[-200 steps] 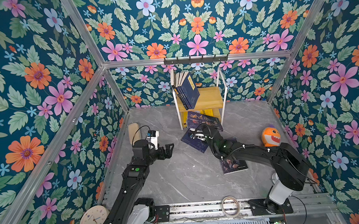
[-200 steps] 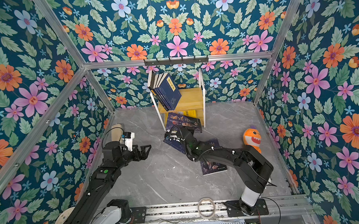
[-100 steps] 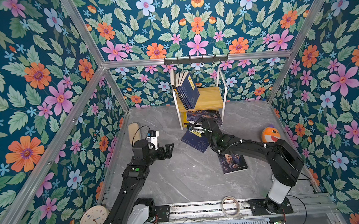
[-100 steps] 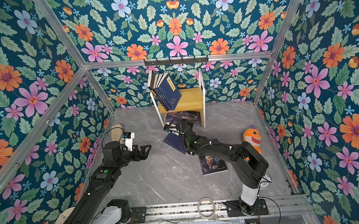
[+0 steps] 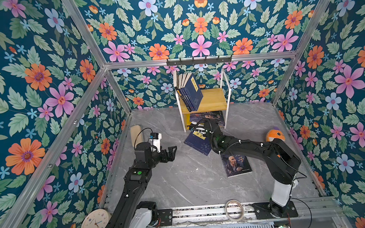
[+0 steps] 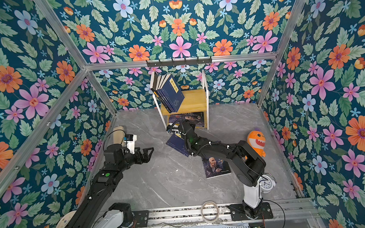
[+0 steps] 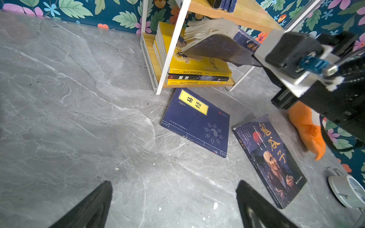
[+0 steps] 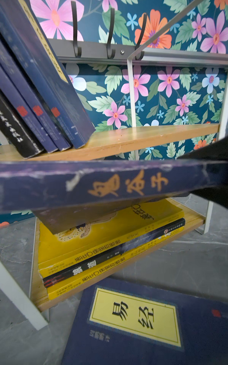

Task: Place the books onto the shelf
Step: 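Lower the purple book flat onto the yellow books on the lower shelf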

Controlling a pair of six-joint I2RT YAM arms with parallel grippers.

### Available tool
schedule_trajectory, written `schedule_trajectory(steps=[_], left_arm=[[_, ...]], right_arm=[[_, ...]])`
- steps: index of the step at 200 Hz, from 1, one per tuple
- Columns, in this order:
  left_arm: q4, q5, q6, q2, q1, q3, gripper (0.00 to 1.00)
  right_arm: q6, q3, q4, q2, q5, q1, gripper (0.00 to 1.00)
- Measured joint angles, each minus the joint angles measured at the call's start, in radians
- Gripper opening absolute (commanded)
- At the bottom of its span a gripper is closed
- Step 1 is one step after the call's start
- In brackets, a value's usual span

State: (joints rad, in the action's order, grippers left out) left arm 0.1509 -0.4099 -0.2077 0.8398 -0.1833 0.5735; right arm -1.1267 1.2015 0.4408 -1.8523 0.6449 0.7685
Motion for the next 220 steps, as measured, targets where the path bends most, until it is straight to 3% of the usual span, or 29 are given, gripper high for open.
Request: schedule_trajectory(steps=[83, 220], left_arm=[[0.0, 0.008, 0.0, -0.001, -0.006, 0.0, 1.0], [0.001, 0.019, 0.007, 0.018, -0.008, 0.007, 1.0]], right_arm=[[0.054, -0.043, -0.025, -0.05, -0.034, 0.0, 0.0], [0.027, 0.17, -0.033, -0.198, -0.137, -0.087, 0.0]])
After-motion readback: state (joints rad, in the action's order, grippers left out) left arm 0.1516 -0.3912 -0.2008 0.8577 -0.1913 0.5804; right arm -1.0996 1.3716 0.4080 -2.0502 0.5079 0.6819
